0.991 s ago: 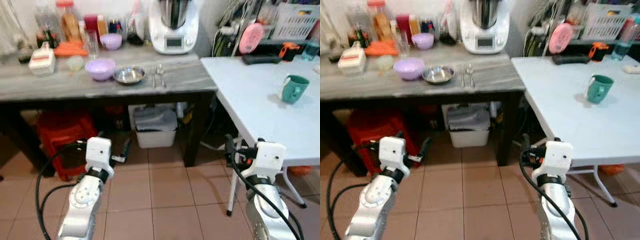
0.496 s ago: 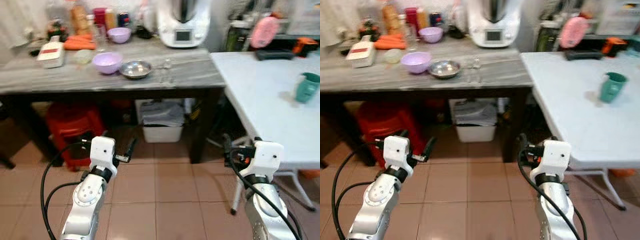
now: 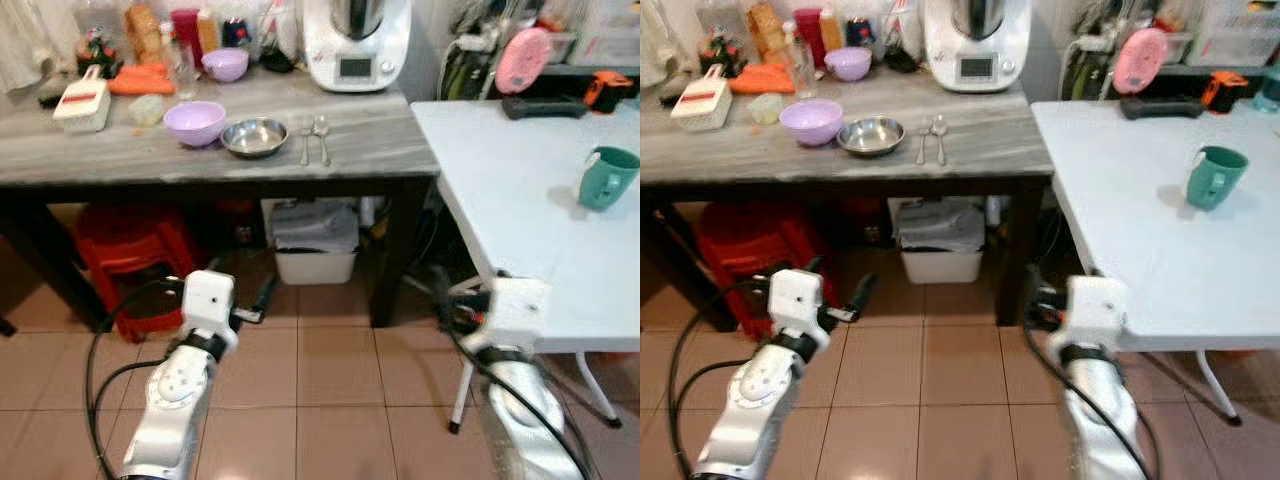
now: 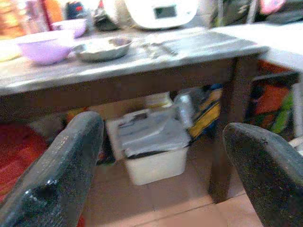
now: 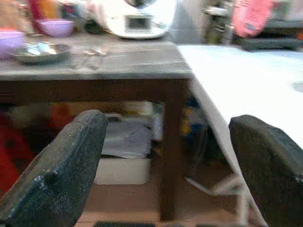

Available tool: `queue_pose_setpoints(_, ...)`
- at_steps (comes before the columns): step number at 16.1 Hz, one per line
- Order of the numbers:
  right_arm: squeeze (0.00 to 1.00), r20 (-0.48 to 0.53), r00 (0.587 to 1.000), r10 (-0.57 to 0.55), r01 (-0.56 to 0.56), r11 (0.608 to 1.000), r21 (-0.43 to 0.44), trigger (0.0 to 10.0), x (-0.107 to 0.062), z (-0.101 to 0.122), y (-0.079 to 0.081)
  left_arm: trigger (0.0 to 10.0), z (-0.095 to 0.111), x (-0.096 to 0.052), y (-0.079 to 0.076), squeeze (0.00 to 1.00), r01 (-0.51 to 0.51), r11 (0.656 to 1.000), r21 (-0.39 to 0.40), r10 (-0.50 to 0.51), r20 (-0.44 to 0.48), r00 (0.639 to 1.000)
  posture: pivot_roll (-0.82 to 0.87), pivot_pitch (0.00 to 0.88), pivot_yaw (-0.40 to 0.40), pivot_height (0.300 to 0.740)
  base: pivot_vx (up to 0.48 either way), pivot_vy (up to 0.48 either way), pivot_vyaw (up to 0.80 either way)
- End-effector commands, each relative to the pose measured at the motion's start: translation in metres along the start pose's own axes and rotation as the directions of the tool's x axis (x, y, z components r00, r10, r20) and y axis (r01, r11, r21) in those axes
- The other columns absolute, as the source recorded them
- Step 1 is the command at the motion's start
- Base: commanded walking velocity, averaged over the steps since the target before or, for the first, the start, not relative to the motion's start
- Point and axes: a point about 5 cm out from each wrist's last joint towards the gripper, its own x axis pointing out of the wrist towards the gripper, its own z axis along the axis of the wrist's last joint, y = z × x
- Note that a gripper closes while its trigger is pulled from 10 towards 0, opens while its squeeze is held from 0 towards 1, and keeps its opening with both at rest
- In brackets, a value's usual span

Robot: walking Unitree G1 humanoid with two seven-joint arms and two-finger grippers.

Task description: Setting the table

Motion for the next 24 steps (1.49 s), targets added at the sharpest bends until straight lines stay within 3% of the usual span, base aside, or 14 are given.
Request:
queue_pose_setpoints(1, 0.00, -0.009, 1.000, -0.012, 0.012, 1.000, -0.012, 10.0, -0.001, -0.001, -0.004, 10.0, 0.001, 0.002, -0.002, 0.00, 0.005, 1.000, -0.005, -0.005, 0.003, 1.000, 0.00, 0.000, 0.020, 0.740, 0.000, -0.315, 0.00)
queue_pose_setpoints(2, 0.00, -0.032, 0.999, 0.019, -0.016, 0.993, 0.114, 10.0, -0.003, -0.003, -0.002, 10.0, 0.001, 0.003, -0.003, 0.00, 0.005, 1.000, -0.006, -0.005, 0.004, 1.000, 0.00, 0.000, 0.021, 0.740, 0.000, -0.315, 0.00)
queue_pose_setpoints(6, 0.00, -0.022, 0.999, 0.026, -0.025, 0.999, 0.048, 10.0, -0.002, -0.002, 0.000, 10.0, 0.002, 0.004, -0.004, 0.00, 0.006, 1.000, -0.009, -0.005, 0.005, 1.000, 0.00, 0.000, 0.025, 0.740, 0.000, -0.333, 0.00)
queue_pose_setpoints(8, 0.00, 0.003, 0.999, 0.038, -0.038, 0.998, -0.050, 10.0, 0.001, -0.001, 0.003, 10.0, 0.001, 0.004, -0.003, 0.00, 0.006, 1.000, -0.007, -0.006, 0.002, 1.000, 0.00, 0.000, 0.026, 0.740, 0.000, -0.334, 0.00)
queue_pose_setpoints(14, 0.00, 0.001, 0.999, 0.054, -0.054, 0.998, -0.021, 10.0, 0.000, -0.003, 0.006, 10.0, -0.001, 0.004, -0.003, 0.00, 0.006, 1.000, -0.003, -0.006, -0.010, 1.000, 0.00, 0.000, 0.025, 0.740, 0.000, -0.424, 0.00)
queue_pose_setpoints(18, 0.00, 0.021, 1.000, -0.013, 0.013, 1.000, 0.001, 10.0, -0.003, -0.004, -0.004, 10.0, -0.002, 0.002, -0.001, 0.00, 0.006, 1.000, 0.001, -0.006, -0.016, 1.000, 0.00, 0.000, 0.033, 0.740, 0.000, -0.471, 0.00)
queue_pose_setpoints(24, 0.00, 0.032, 0.999, -0.025, 0.025, 1.000, 0.007, 10.0, -0.002, -0.002, -0.004, 10.0, -0.002, 0.004, -0.001, 0.00, 0.009, 1.000, -0.004, -0.009, -0.013, 1.000, 0.00, 0.000, 0.041, 0.740, 0.000, -0.296, 0.00)
